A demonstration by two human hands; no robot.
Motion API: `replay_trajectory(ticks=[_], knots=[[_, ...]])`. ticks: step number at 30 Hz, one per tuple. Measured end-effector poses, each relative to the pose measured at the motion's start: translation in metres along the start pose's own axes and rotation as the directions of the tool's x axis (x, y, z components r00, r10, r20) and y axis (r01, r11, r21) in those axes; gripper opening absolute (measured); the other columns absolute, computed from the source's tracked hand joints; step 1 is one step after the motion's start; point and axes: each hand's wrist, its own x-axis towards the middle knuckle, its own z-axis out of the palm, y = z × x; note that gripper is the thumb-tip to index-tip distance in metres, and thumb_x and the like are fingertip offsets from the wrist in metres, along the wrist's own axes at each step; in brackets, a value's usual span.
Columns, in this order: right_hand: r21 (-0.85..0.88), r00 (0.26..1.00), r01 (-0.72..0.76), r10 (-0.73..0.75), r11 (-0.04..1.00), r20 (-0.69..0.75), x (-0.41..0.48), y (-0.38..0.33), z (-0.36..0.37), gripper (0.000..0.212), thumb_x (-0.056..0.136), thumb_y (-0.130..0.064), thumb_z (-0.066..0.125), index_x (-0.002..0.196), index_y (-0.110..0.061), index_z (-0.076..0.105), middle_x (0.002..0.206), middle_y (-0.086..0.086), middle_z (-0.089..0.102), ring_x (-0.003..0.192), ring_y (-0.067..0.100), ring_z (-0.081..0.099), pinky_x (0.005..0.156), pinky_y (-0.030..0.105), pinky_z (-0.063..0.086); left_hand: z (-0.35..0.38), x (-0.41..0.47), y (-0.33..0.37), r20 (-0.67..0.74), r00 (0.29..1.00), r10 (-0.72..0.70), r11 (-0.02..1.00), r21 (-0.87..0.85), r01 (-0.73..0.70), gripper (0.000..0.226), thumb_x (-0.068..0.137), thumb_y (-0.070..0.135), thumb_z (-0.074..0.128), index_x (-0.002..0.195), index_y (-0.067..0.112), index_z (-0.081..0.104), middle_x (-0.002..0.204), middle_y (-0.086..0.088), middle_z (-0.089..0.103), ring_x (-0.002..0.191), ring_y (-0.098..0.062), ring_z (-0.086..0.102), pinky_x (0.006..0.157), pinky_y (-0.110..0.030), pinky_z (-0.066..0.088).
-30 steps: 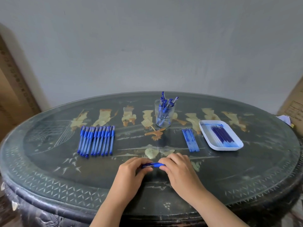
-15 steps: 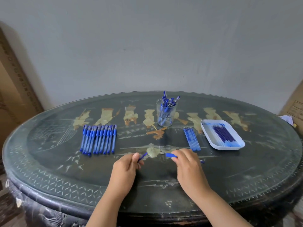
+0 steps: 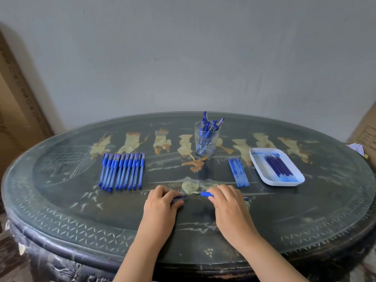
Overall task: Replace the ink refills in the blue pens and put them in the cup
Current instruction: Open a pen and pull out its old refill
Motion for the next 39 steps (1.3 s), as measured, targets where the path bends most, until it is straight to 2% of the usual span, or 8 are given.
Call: replay_trajectory(ticks=[6,11,19,23,26,31,35,39], knots=[[0.022,0.999,-0.005,0.004,1.000,0.050,0.000,0.000,0.001,0.016,0.087,-0.010,0.069,0.099,-0.019,0.064,0.093,-0.008,0.059,0.082,0.015,0.055,0.075,0.030,0.049,0.000,0.000,-0.001,0.037,0.999,-0.019,1.000,0.003,0.019,0.032,0.082,0.025,0.077,0.113,0.017,0.071,0.104,0.003,0.060,0.100,-0.021,0.055,0.090,-0.031,0.042],[0.041,0.999,-0.012,0.011,0.999,0.047,0.001,-0.001,-0.001,0.021,0.084,-0.010,0.072,0.102,-0.019,0.065,0.096,-0.008,0.062,0.085,0.014,0.057,0.077,0.029,0.051,-0.014,-0.003,0.008,0.042,0.992,0.118,0.976,-0.186,-0.108,0.049,0.077,0.040,0.077,0.124,0.033,0.063,0.116,0.031,0.054,0.112,0.005,0.047,0.098,-0.018,0.037],[0.099,0.996,0.083,-0.086,0.992,0.022,-0.001,-0.004,-0.004,0.020,0.088,-0.007,0.067,0.101,-0.020,0.059,0.094,-0.009,0.056,0.081,0.011,0.046,0.074,0.022,0.039,-0.006,-0.001,0.020,-0.113,0.981,0.160,0.947,-0.262,-0.185,0.006,0.082,0.030,0.073,0.083,0.024,0.072,0.082,0.029,0.062,0.084,-0.001,0.059,0.075,-0.028,0.050],[0.098,0.996,0.087,-0.089,0.991,0.010,-0.001,-0.005,-0.006,0.016,0.090,-0.008,0.066,0.101,-0.018,0.060,0.094,-0.008,0.057,0.083,0.011,0.048,0.075,0.023,0.042,-0.001,-0.001,0.021,-0.114,0.975,0.192,0.964,-0.163,-0.209,0.043,0.097,0.050,0.043,0.078,0.019,0.064,0.075,0.017,0.058,0.070,-0.007,0.051,0.064,-0.040,0.050],[0.114,0.998,0.068,-0.069,0.991,0.004,-0.001,-0.005,-0.007,0.010,0.093,-0.014,0.056,0.101,-0.017,0.061,0.096,-0.007,0.059,0.085,0.012,0.052,0.075,0.026,0.049,-0.004,-0.004,0.023,-0.064,0.996,0.068,0.961,-0.263,-0.082,0.050,0.088,0.071,0.042,0.101,0.029,0.065,0.085,0.020,0.061,0.082,-0.004,0.058,0.077,-0.030,0.050],[0.108,0.998,0.059,-0.062,0.992,0.018,-0.001,-0.006,-0.006,0.009,0.094,-0.014,0.056,0.101,-0.018,0.059,0.097,-0.008,0.056,0.084,0.012,0.050,0.073,0.027,0.048,-0.007,-0.004,0.024,0.001,0.997,0.079,0.926,-0.370,-0.073,0.016,0.086,0.040,0.065,0.099,0.031,0.062,0.089,0.019,0.064,0.087,-0.008,0.060,0.076,-0.015,0.043],[0.091,0.998,0.064,-0.066,0.994,0.019,0.000,-0.006,-0.006,0.012,0.095,-0.017,0.051,0.102,-0.018,0.061,0.096,-0.007,0.058,0.084,0.012,0.052,0.073,0.028,0.050,-0.008,-0.003,0.025,0.019,0.999,0.040,0.925,-0.380,-0.030,0.034,0.082,0.060,0.054,0.096,0.032,0.066,0.086,0.019,0.066,0.090,-0.004,0.059,0.078,-0.014,0.043],[0.096,0.997,0.066,-0.069,0.993,0.024,0.000,-0.005,-0.005,0.014,0.096,-0.018,0.049,0.103,-0.018,0.061,0.097,-0.007,0.058,0.085,0.013,0.052,0.074,0.028,0.049,-0.009,-0.004,0.025,0.039,0.997,0.072,0.920,-0.389,-0.051,0.022,0.083,0.040,0.070,0.103,0.039,0.061,0.095,0.023,0.065,0.093,-0.005,0.059,0.081,-0.008,0.041]])
